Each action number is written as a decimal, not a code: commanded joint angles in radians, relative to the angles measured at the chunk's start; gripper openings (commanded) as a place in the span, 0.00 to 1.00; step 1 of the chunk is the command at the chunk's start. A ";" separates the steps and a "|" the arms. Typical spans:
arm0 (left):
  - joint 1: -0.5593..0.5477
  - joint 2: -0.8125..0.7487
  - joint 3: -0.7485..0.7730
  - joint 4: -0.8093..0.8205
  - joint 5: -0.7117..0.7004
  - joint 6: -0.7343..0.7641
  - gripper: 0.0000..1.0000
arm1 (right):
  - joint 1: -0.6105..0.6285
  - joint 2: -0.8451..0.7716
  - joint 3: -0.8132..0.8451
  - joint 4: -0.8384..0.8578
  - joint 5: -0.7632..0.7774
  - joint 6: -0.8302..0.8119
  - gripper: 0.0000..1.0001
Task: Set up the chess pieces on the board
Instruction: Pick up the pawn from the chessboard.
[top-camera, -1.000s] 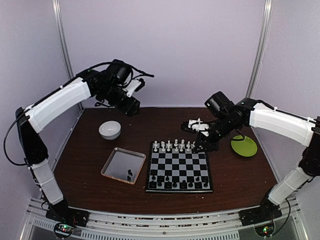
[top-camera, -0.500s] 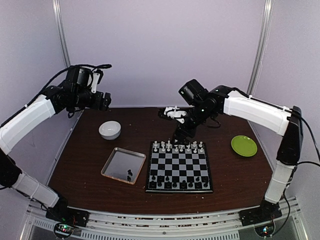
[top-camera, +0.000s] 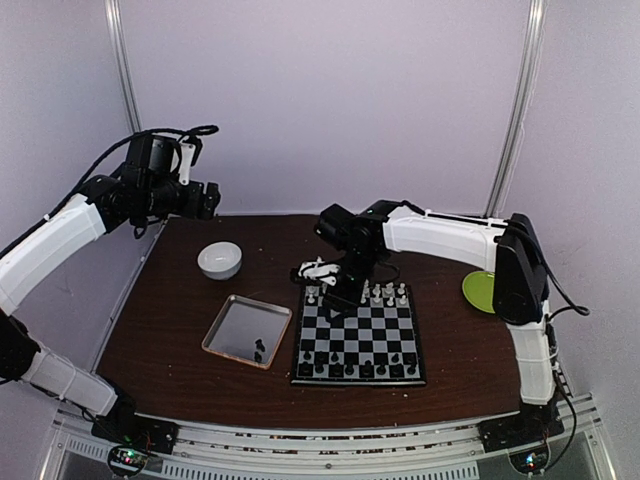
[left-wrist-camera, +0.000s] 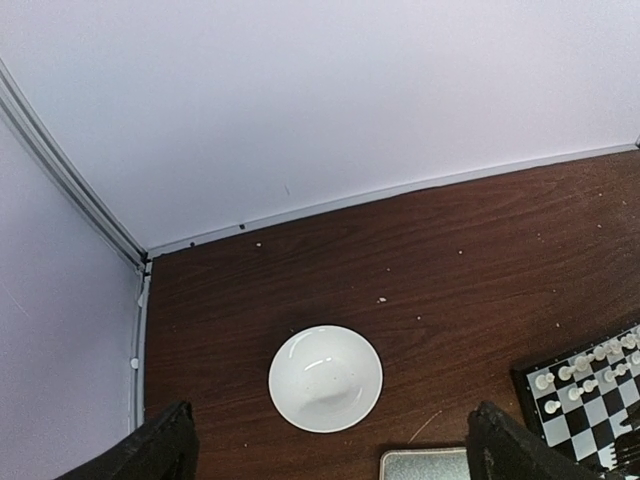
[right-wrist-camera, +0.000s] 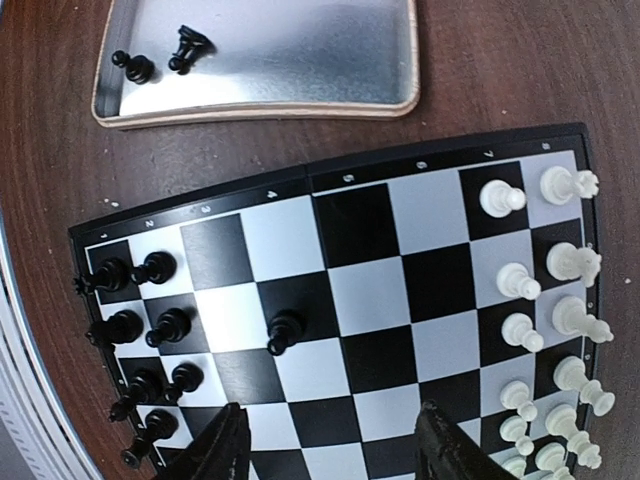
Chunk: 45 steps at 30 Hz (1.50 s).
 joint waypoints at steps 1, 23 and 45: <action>0.000 -0.001 0.013 0.031 0.004 0.003 0.96 | 0.020 0.029 0.025 -0.028 -0.023 0.026 0.54; 0.000 0.031 0.040 -0.012 -0.009 0.016 0.95 | 0.054 0.126 0.068 -0.025 -0.033 0.044 0.31; -0.001 0.048 0.050 -0.025 0.012 0.012 0.95 | 0.055 0.030 0.018 -0.025 -0.011 0.040 0.05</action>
